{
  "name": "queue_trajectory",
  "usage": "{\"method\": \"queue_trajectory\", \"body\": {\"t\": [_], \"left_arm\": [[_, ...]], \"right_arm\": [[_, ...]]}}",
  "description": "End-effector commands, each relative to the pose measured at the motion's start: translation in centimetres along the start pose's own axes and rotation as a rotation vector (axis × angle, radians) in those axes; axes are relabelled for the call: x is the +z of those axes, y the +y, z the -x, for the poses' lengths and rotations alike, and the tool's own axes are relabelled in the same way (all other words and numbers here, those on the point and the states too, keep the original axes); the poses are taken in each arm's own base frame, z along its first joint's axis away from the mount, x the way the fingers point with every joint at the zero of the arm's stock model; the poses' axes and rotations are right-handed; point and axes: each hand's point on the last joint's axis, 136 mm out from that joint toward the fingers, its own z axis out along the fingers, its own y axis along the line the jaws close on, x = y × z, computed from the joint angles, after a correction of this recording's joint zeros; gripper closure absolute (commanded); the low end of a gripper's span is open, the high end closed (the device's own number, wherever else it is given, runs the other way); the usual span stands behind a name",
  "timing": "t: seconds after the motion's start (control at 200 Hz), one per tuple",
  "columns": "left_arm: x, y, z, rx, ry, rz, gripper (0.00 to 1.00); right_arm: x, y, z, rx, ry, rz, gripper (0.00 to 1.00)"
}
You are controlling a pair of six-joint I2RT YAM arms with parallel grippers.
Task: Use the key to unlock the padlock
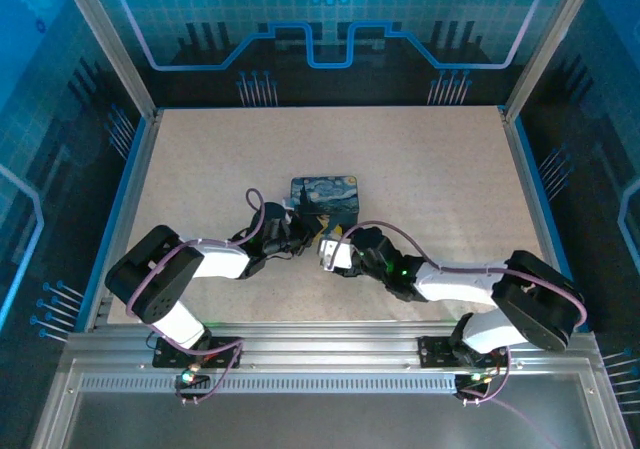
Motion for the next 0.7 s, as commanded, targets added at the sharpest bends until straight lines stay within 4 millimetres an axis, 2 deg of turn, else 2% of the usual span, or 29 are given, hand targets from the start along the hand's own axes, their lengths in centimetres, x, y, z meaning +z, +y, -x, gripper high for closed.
{"method": "queue_trajectory", "body": {"t": [0.0, 0.29, 0.475, 0.695], "left_arm": [[-0.2, -3.4, 0.3, 0.013, -0.015, -0.083, 1.00], [-0.1, -3.4, 0.2, 0.008, -0.013, -0.080, 1.00], [-0.1, -3.4, 0.2, 0.005, -0.012, -0.080, 1.00], [-0.1, -3.3, 0.2, 0.005, -0.012, -0.077, 1.00]], "right_arm": [[0.4, -1.4, 1.7, 0.007, -0.040, -0.055, 0.40], [1.4, -1.4, 1.2, 0.018, -0.021, -0.076, 0.59], [1.8, -1.6, 1.2, 0.025, -0.014, -0.089, 0.68], [1.9, -2.0, 1.2, 0.035, -0.015, -0.111, 0.69]]}}
